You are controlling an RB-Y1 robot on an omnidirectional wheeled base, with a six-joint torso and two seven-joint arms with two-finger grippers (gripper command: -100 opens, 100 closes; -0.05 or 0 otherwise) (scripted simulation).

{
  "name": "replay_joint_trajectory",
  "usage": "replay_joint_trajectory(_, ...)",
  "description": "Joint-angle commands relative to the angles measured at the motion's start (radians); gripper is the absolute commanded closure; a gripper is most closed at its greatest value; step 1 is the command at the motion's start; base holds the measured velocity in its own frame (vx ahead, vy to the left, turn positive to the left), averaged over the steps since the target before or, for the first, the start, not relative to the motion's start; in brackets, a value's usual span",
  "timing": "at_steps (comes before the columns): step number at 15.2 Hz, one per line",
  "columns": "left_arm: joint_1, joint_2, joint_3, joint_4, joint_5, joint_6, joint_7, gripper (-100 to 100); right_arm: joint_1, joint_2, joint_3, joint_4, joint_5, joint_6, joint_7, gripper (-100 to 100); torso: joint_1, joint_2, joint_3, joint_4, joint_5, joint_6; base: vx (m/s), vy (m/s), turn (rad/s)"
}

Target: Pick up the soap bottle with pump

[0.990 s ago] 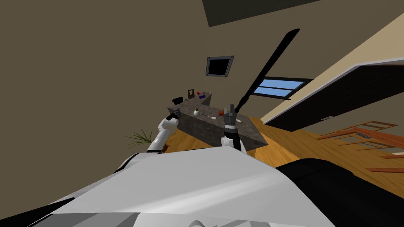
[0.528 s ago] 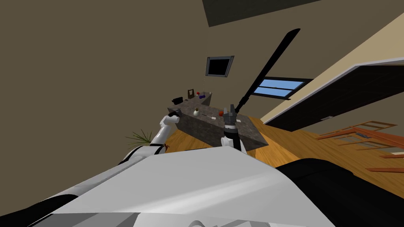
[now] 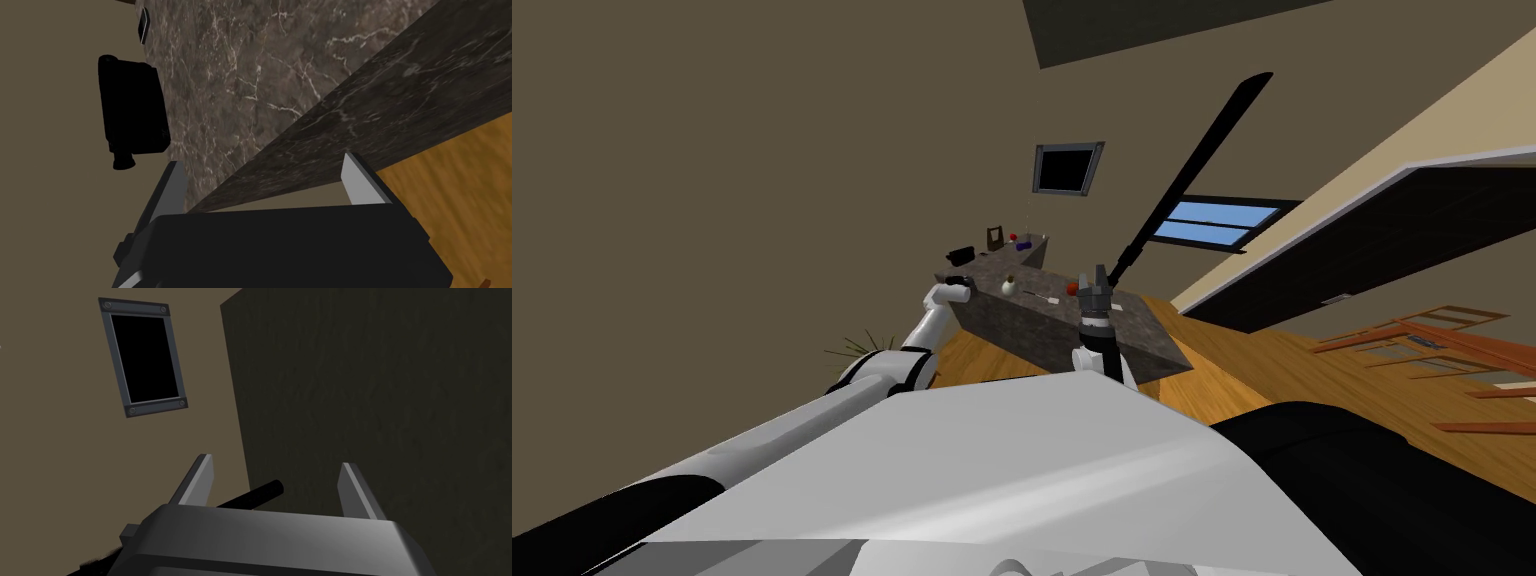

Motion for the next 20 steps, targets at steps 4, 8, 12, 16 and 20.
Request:
replay_joint_trajectory(4, -0.092, -0.001, 0.006, 0.091, 0.005, 0.109, 0.042, -100, 0.0, 0.0, 0.0, 0.0, 0.0, 0.0, 0.0, 0, 0.0, 0.0, 0.0, 0.0, 0.0, 0.0, 0.025, -0.006, -0.018)
replay_joint_trajectory(8, -0.153, -0.004, 0.011, 0.15, 0.008, 0.178, 0.072, -100, 0.0, 0.0, 0.0, 0.0, 0.0, 0.0, 0.0, 0, 0.0, 0.0, 0.0, 0.0, 0.0, 0.0, 0.023, -0.006, -0.018)
replay_joint_trajectory(12, -0.212, -0.009, 0.016, 0.208, 0.01, 0.242, 0.101, -100, 0.0, 0.0, 0.0, 0.0, 0.0, 0.0, 0.0, 0, 0.0, -0.001, -0.001, 0.0, 0.0, 0.0, 0.034, -0.007, -0.022)
replay_joint_trajectory(16, -0.31, -0.021, 0.027, 0.309, 0.015, 0.33, 0.157, -100, 0.0, 0.0, 0.0, 0.0, 0.0, 0.0, 0.0, 0, 0.0, 0.0, 0.0, 0.0, 0.0, 0.0, 0.035, -0.01, -0.034)
replay_joint_trajectory(20, -0.377, -0.028, 0.032, 0.369, 0.017, 0.413, 0.184, -100, 0.0, 0.0, 0.0, 0.0, 0.0, 0.0, 0.0, 0, -0.001, -0.001, -0.001, 0.0, 0.0, 0.0, 0.045, -0.016, -0.039)
